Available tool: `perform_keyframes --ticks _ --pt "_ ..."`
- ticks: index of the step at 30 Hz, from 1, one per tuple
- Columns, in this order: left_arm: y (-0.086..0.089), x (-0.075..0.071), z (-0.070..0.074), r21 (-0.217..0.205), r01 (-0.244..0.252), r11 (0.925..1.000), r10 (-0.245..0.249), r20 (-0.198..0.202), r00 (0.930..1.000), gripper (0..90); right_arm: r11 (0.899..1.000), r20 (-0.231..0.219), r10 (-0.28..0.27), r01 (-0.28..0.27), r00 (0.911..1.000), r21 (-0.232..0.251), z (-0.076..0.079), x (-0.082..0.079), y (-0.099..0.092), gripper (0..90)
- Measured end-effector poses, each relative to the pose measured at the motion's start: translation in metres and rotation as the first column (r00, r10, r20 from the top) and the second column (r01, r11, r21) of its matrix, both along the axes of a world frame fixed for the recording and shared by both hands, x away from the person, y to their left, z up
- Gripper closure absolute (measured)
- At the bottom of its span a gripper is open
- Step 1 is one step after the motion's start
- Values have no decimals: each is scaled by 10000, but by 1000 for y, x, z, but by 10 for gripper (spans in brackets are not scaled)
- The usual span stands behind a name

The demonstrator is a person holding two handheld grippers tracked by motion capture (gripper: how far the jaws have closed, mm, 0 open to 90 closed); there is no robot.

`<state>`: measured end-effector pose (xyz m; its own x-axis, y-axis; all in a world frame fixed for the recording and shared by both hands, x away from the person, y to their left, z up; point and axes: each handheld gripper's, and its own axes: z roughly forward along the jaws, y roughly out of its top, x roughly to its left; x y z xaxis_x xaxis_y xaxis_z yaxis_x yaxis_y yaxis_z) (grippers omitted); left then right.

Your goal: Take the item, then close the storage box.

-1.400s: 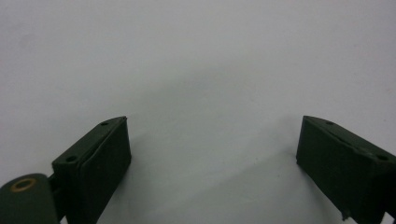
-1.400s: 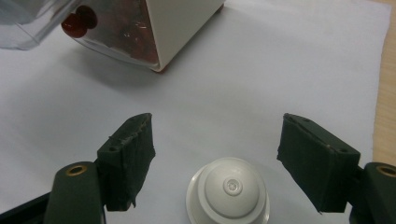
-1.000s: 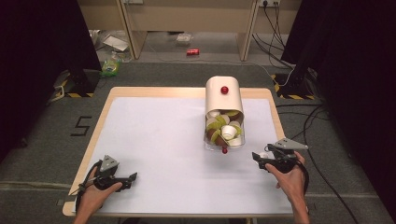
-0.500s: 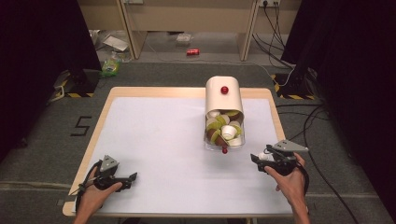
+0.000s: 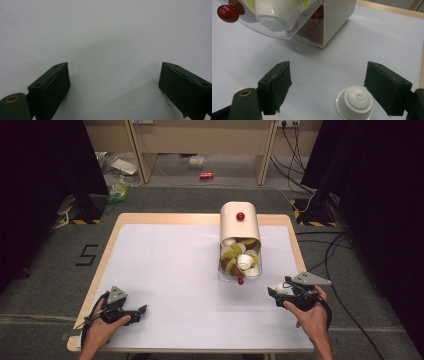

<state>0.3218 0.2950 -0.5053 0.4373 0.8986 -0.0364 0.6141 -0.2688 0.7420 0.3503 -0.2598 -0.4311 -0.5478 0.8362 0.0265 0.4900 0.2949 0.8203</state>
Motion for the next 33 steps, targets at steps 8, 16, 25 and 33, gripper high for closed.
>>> perform_keyframes --ticks 8,16,25,33 --pt "0 0 0 -5 -3 10000 3 -1 10000 92 9999 23 104 -104 9999 54 2 -1 3 185" --pt "0 0 0 -5 -3 10000 3 -2 10000 92 9992 129 404 -405 9991 46 4 -3 7 185" --pt "0 0 0 -3 9 10000 -9 -8 10000 92 9987 211 509 -509 9985 11 6 -4 12 185" --pt "0 0 0 -4 -2 10000 2 3 10000 91 9985 533 533 -538 9972 74 12 -5 19 188"
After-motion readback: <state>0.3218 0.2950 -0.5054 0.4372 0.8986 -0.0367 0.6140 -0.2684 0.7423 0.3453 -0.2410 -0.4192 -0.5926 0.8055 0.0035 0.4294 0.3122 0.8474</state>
